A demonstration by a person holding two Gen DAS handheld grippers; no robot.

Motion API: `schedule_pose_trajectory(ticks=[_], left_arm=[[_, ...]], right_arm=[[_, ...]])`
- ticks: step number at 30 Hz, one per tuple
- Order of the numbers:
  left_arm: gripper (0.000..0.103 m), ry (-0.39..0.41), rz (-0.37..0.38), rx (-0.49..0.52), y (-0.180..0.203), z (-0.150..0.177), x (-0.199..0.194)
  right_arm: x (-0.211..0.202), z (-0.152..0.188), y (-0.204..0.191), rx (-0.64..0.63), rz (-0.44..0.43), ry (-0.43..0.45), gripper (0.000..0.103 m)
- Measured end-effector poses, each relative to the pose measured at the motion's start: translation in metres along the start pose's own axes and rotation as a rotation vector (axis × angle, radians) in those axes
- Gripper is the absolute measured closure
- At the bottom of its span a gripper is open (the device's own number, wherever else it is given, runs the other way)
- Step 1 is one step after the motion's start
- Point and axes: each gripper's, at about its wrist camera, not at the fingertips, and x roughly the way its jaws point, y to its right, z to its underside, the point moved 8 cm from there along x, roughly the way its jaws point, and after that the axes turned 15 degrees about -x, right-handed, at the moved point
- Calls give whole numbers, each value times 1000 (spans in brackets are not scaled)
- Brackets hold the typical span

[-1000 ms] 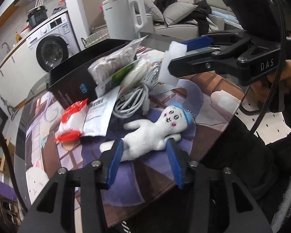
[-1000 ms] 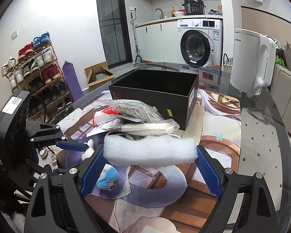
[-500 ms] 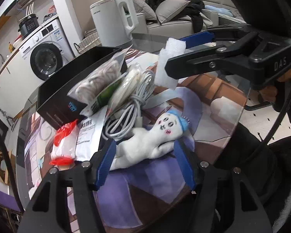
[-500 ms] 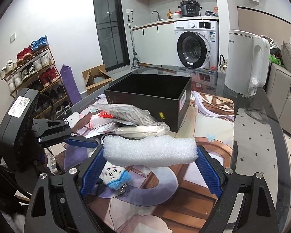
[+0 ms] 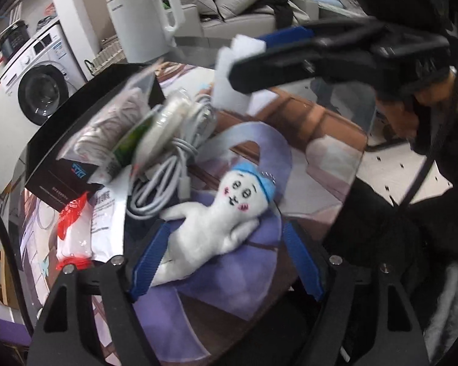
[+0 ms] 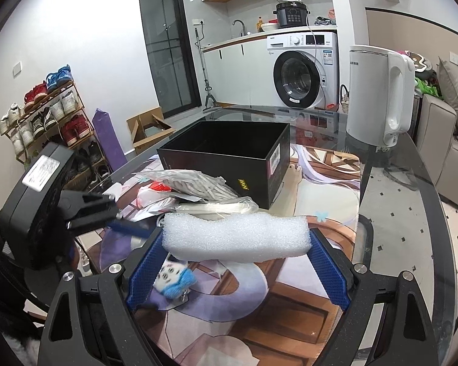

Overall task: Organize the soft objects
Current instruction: 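Lift the doll with the left gripper and foam with the right toward the black box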

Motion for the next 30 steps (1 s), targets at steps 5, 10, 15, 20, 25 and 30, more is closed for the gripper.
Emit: schedule_pose_trajectory(ticks=[5,10,15,20,25,30], left_arm=[[39,7,19,-39,-3,-8,3],[65,43,13,-22,0,-10,1],[70,73,9,-44,-3,-5,-4],[71,90,30,-62,-2,1,-10],[71,135,57,-107,-3,-1,-23],[71,213,77,-169,-16,-12,-43]], right_arm=[[0,2,0,6,-2,-2,12],[-1,1,1,6,-1,0,12],[-1,0,0,1,0,0,12],[-4,-4,-3,-5,5,9,12],[-13,-11,-5,-14,17,38,12],[-24,-19,-7,-22,24,68,12]])
